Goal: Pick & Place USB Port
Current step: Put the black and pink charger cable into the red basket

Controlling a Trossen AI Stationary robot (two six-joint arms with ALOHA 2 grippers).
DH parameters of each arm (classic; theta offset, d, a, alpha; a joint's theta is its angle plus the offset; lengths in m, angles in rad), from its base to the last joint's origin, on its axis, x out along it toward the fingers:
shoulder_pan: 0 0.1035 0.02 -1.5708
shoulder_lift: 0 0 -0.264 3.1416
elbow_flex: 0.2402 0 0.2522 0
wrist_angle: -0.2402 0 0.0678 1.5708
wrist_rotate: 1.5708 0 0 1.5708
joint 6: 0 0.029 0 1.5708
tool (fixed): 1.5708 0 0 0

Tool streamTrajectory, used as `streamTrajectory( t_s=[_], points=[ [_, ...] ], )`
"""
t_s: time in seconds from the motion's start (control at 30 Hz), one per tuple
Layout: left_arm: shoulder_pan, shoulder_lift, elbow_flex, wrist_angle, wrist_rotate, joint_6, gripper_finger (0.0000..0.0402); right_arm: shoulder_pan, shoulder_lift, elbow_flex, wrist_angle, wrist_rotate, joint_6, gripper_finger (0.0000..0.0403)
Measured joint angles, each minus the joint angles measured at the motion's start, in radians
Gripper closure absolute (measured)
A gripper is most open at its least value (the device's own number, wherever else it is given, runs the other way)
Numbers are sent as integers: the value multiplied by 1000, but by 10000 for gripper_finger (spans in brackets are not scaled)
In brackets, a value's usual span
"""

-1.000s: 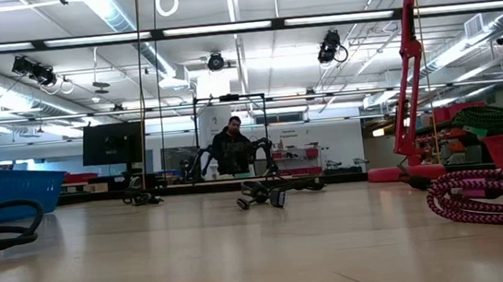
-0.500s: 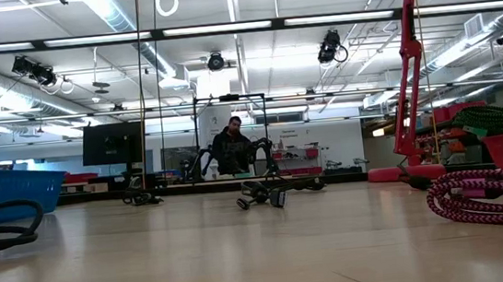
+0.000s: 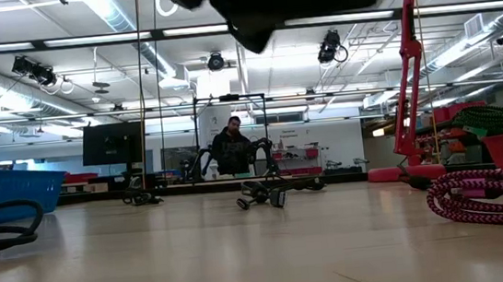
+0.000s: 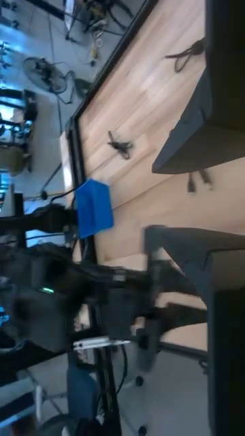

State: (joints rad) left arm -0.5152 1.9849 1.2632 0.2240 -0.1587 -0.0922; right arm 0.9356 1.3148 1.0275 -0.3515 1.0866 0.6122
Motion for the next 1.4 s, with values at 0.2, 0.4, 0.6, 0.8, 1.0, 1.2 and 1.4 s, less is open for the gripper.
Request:
streamTrajectory(
  t_s=[0.2,0.4,0.6,0.8,1.0,1.2,1.4],
  points=[
    [14,88,162,-228,-48,22,291,0,8,-13,24,-25,27,266],
    [11,55,171,-270,-87,10,291,-8,78,-54,43,-235,180,266],
    [11,39,171,-309,-122,-1,291,-5,231,-56,185,-381,245,266],
    [11,37,171,-320,-127,-1,291,-13,354,-56,256,-491,331,266],
    [11,37,170,-348,-127,-25,291,-8,423,-56,300,-535,403,266],
    [10,37,170,-362,-126,-33,291,0,471,-56,313,-550,461,266],
    [7,37,170,-364,-127,-35,291,1,511,-56,318,-564,502,266]
  ],
)
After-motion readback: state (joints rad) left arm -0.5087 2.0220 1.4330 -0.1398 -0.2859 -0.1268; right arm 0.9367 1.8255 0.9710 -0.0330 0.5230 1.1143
